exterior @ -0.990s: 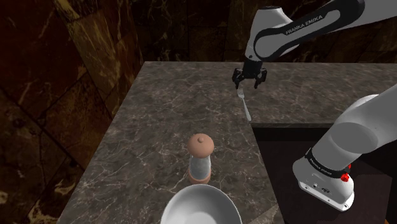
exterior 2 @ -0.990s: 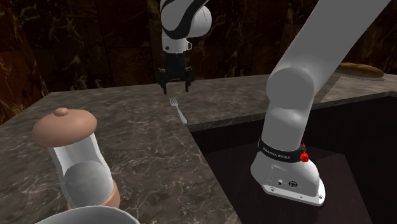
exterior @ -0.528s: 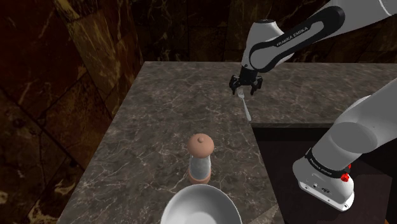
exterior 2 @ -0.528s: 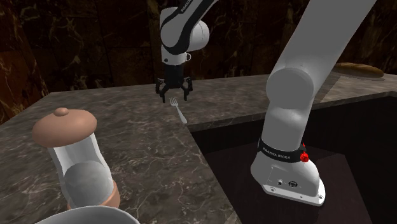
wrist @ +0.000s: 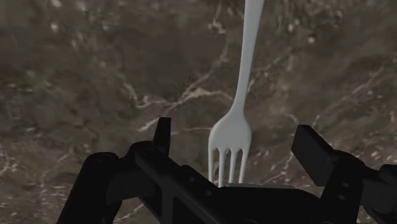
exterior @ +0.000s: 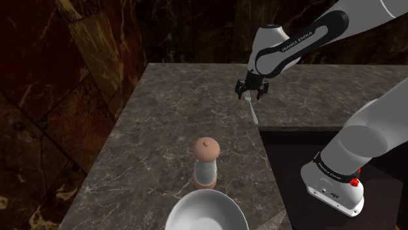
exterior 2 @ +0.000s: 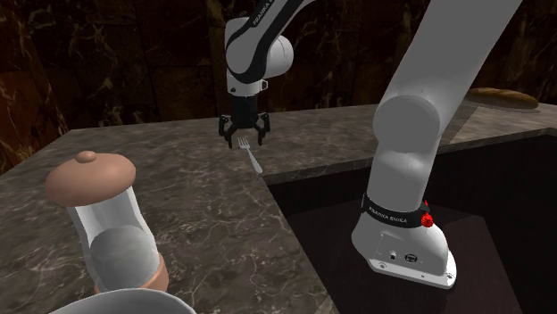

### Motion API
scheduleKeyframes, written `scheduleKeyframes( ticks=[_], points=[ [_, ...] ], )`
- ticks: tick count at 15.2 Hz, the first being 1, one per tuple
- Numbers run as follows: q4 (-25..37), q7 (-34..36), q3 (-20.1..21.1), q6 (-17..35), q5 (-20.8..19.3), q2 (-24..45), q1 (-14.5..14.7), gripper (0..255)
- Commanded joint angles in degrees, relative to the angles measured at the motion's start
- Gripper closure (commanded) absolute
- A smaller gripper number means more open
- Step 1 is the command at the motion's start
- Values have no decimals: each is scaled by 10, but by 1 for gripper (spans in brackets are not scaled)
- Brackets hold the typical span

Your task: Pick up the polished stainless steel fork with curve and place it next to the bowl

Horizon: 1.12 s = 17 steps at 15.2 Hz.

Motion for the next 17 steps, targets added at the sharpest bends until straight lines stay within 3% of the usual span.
scheduleKeyframes(
  ticks=[1, 2, 11, 17],
  points=[
    [0, 0, 0, 0, 0, 0, 0, 0],
    [0, 0, 0, 0, 0, 0, 0, 255],
    [0, 0, 0, 0, 0, 0, 0, 255],
    [19, -4, -2, -55, 4, -36, 2, 255]
  ],
)
